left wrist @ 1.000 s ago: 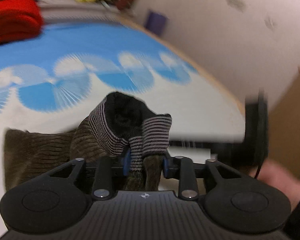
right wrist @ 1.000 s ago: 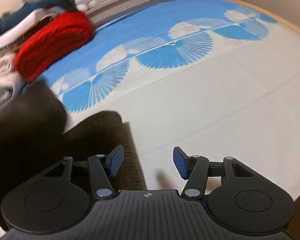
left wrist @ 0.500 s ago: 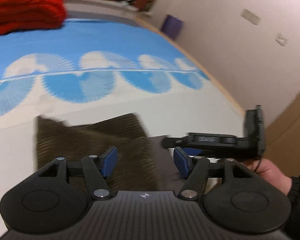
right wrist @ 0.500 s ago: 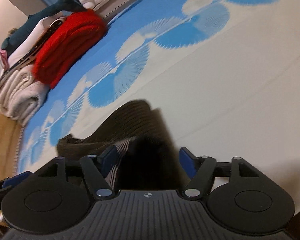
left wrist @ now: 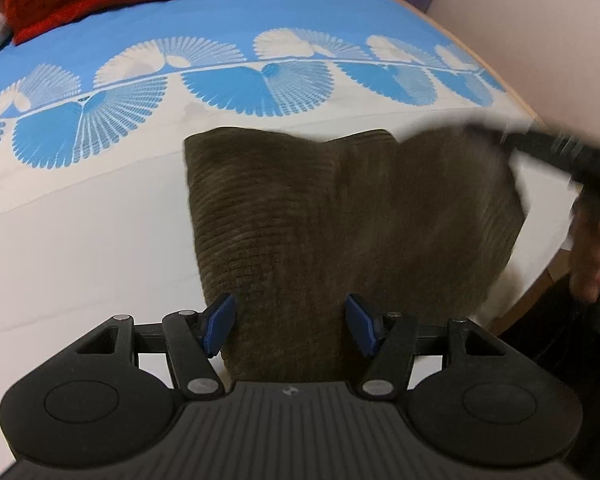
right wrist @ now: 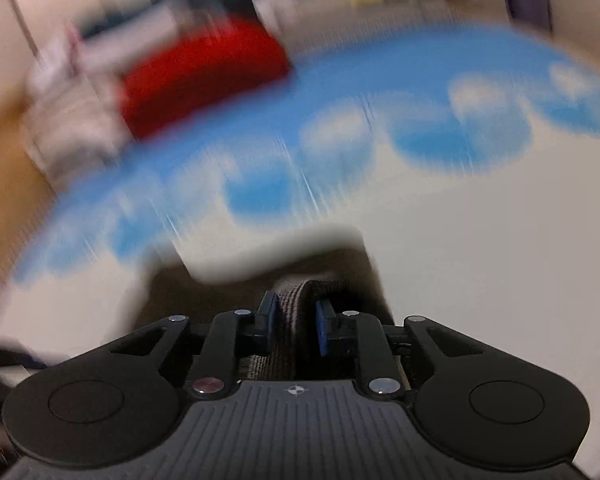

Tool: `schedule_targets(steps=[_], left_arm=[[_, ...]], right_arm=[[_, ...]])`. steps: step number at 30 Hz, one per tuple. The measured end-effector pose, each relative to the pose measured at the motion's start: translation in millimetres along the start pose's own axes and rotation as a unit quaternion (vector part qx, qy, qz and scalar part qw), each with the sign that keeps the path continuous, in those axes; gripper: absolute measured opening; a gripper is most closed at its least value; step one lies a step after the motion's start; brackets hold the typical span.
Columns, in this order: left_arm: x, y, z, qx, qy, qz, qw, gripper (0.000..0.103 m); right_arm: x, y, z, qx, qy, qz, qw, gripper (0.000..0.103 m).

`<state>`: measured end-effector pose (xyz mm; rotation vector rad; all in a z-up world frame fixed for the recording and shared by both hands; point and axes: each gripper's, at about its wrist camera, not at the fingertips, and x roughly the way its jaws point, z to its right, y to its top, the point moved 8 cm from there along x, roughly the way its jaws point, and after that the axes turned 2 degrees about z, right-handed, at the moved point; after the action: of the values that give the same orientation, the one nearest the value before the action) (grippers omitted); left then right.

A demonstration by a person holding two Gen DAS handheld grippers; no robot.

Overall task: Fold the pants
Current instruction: 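Lay the cuff over the waist and open the left gripper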

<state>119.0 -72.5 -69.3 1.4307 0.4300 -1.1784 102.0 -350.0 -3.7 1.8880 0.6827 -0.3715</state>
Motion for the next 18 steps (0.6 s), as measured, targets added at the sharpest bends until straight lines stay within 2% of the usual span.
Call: schedule_targets(steps=[2, 3, 4, 5, 6, 7, 8, 9, 10, 13, 16, 18], left_arm=[[-4.3, -6.0, 5.0, 0.010, -0.007, 0.000, 0.9999, 0.067], [-4.0, -8.0, 7.7, 0.017, -0.009, -0.004, 0.9998, 0.067], [-2.3, -11.8, 10.4, 0.027, -0.009, -0.013, 0.9995, 0.067], [2.2, -17.3, 13.1, 0.037, -0.007, -0.027, 0.9989, 0.067], [11.0, -25.2, 15.0, 0.051, 0.002, -0.050, 0.9974, 0.067], [18.4, -31.3, 15.5, 0.062, 0.013, -0.065, 0.9958, 0.069], [22.1, -34.3, 15.4, 0.069, 0.023, -0.070, 0.9949, 0.069], [22.5, -33.1, 14.8, 0.067, 0.024, -0.069, 0.9951, 0.069], [21.4, -30.4, 13.3, 0.062, 0.023, -0.069, 0.9954, 0.069], [15.8, -21.6, 8.5, 0.049, 0.029, -0.051, 0.9970, 0.067], [8.0, -10.3, 15.8, 0.054, 0.019, -0.021, 0.9982, 0.067], [9.9, -9.1, 24.1, 0.060, 0.001, -0.019, 0.9980, 0.067]], right_arm=[[-21.9, 20.4, -5.1, -0.009, 0.024, 0.068, 0.997, 0.020], [-24.2, 22.5, -1.3, -0.016, 0.009, 0.077, 0.997, 0.020], [-18.0, 18.5, 8.9, -0.015, -0.021, 0.059, 0.998, 0.020], [-2.5, 6.0, 26.9, -0.006, -0.066, 0.005, 0.998, 0.021], [12.4, -10.8, 46.2, 0.013, -0.105, -0.056, 0.993, 0.019], [23.0, -27.9, 65.1, 0.046, -0.140, -0.113, 0.983, 0.020], [25.9, -36.6, 77.6, 0.080, -0.147, -0.131, 0.977, 0.028], [23.3, -33.2, 78.7, 0.085, -0.141, -0.122, 0.979, 0.034], [18.7, -26.9, 75.2, 0.068, -0.137, -0.111, 0.982, 0.034], [-7.0, -6.6, 68.5, 0.027, -0.141, -0.040, 0.989, 0.036], [-21.8, 2.3, 51.0, 0.009, -0.066, 0.000, 0.998, 0.036], [-21.7, -3.6, 27.1, -0.037, -0.008, -0.014, 0.999, 0.035]])
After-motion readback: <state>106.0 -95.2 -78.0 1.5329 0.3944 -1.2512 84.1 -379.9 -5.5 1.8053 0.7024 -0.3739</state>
